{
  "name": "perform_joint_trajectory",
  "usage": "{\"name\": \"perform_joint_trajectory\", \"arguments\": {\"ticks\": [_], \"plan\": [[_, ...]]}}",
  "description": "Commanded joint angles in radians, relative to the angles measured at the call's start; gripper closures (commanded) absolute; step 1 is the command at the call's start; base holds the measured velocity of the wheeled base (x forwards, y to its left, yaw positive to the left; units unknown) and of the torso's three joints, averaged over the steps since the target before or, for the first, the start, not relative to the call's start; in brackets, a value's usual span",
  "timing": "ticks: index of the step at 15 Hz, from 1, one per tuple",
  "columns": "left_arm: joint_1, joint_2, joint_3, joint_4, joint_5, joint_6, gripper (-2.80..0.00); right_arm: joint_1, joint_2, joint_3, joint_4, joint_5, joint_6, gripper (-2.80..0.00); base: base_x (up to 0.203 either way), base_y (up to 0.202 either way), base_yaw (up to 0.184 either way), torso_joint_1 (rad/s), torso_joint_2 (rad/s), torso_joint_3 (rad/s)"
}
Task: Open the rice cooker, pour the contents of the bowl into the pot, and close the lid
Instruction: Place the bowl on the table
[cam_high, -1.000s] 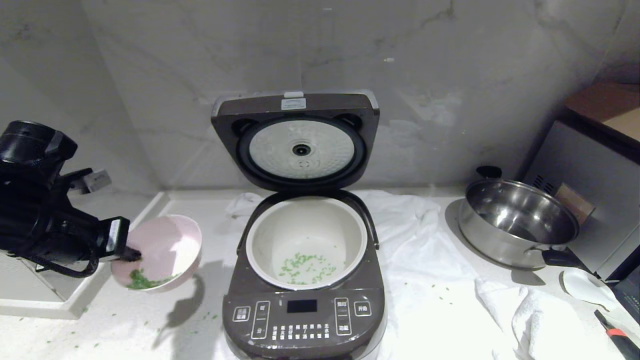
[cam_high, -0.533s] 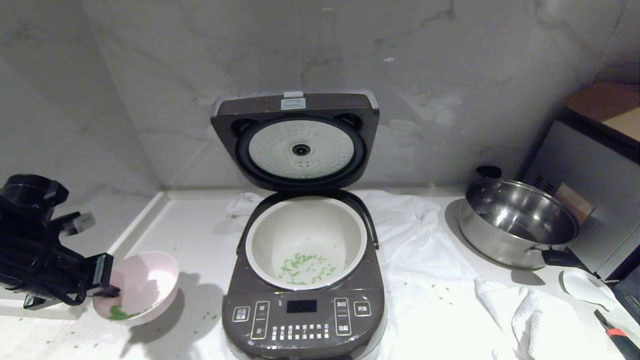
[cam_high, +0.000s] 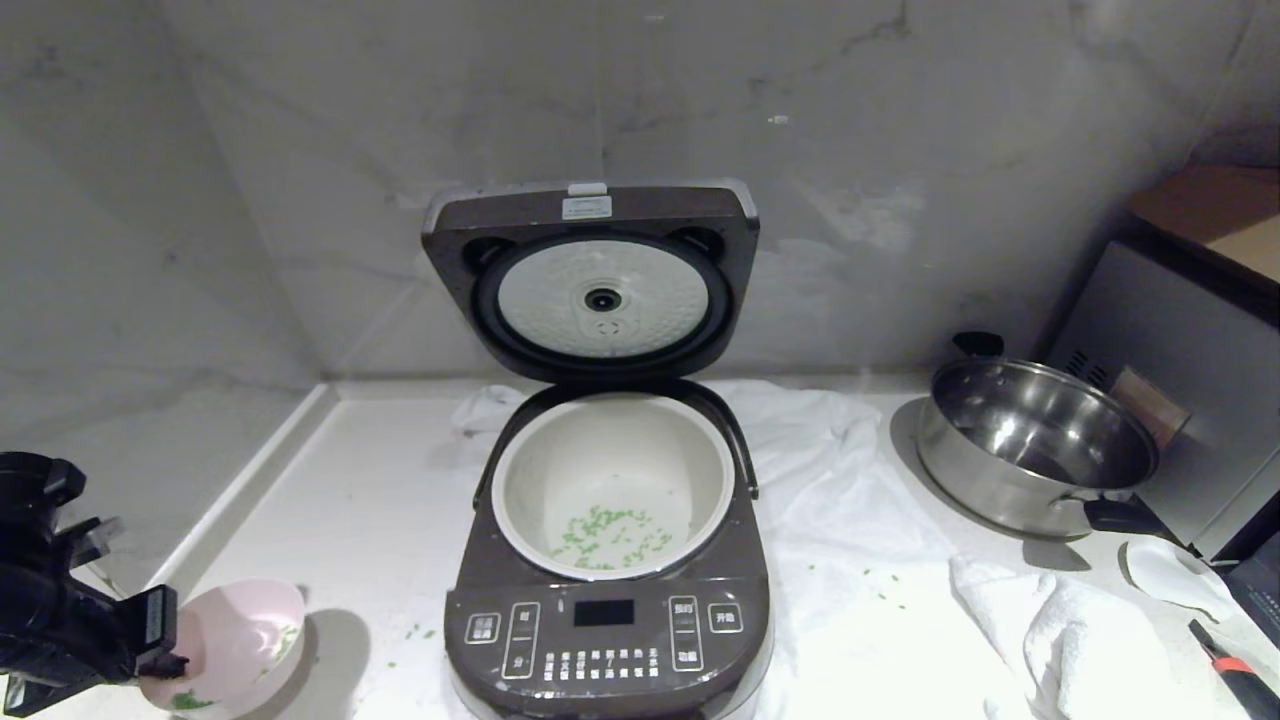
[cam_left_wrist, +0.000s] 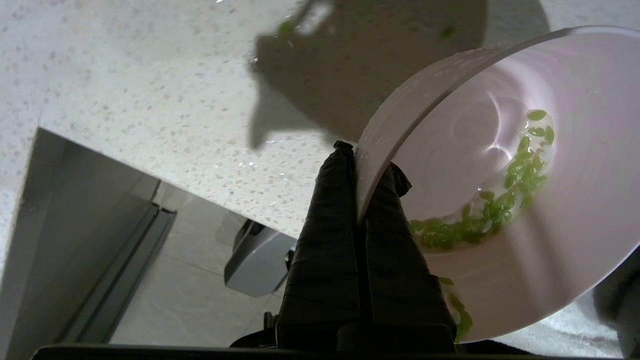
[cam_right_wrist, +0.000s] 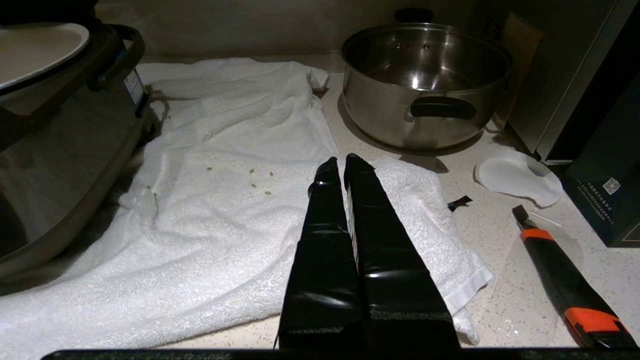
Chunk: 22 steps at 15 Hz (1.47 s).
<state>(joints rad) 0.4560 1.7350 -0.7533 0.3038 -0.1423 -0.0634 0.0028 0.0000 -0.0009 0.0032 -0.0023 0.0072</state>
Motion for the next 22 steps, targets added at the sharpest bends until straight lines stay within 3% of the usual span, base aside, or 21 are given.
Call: {"name": "perform_joint_trajectory", "arguments": {"ticks": [1, 6, 9, 12, 16, 17, 18, 22], "plan": [[0.076, 0.049, 0.005, 0.000, -0.001, 0.001, 0.00, 0.000, 0.000, -0.001, 0.000, -0.001, 0.000, 0.00, 0.000, 0.000, 0.000, 0.000, 0.00, 0.000], [0.192, 0.158, 0.010, -0.135, -0.005, -0.004, 0.00, 0.000, 0.000, 0.000, 0.000, -0.001, 0.000, 0.00, 0.000, 0.000, 0.000, 0.000, 0.00, 0.000], [0.253, 0.205, 0.000, -0.138, 0.003, 0.006, 0.00, 0.000, 0.000, -0.001, 0.000, -0.001, 0.000, 0.00, 0.000, 0.000, 0.000, 0.000, 0.00, 0.000], [0.324, 0.225, 0.007, -0.137, 0.009, 0.068, 0.00, 0.000, 0.000, -0.001, 0.000, -0.001, 0.000, 0.00, 0.000, 0.000, 0.000, 0.000, 0.00, 0.000], [0.348, 0.251, -0.023, -0.138, 0.009, 0.074, 0.00, 0.000, 0.000, 0.000, 0.000, 0.000, 0.000, 0.00, 0.000, 0.000, 0.000, 0.000, 0.00, 0.000], [0.346, 0.251, -0.024, -0.138, 0.009, 0.074, -1.15, 0.000, 0.000, 0.000, 0.000, 0.000, 0.000, 0.00, 0.000, 0.000, 0.000, 0.000, 0.00, 0.000], [0.346, 0.250, -0.026, -0.138, 0.009, 0.074, -2.80, 0.000, 0.000, 0.000, 0.000, 0.000, 0.000, 0.00, 0.000, 0.000, 0.000, 0.000, 0.00, 0.000], [0.346, 0.241, -0.028, -0.138, 0.001, 0.071, -2.80, 0.000, 0.000, 0.001, 0.000, 0.000, 0.000, 0.00, 0.000, 0.000, 0.000, 0.000, 0.00, 0.000]]}}
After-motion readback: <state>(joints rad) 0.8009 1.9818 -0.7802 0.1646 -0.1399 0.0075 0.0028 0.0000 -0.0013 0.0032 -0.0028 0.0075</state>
